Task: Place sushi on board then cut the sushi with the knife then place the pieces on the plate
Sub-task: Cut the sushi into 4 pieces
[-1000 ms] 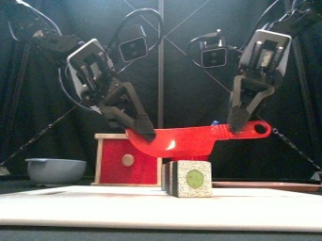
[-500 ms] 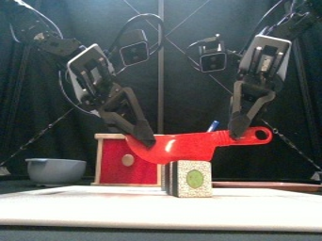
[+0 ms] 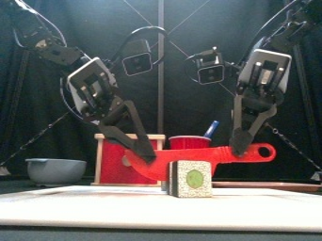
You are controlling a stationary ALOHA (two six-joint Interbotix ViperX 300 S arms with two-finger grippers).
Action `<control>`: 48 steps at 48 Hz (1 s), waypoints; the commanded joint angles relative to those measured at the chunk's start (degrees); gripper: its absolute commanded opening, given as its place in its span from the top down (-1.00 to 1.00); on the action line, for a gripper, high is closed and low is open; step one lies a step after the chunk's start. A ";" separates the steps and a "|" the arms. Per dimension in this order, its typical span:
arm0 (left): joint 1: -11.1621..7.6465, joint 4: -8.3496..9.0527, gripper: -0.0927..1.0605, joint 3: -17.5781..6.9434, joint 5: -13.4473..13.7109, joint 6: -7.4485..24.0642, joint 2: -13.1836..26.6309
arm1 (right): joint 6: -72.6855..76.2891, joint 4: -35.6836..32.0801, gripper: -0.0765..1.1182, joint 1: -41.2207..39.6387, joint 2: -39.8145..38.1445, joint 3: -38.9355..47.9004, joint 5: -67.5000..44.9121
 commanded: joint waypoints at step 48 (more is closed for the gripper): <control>0.62 0.26 0.10 -1.32 -0.26 0.35 -1.67 | 0.26 0.26 0.05 0.26 -0.70 -2.37 0.26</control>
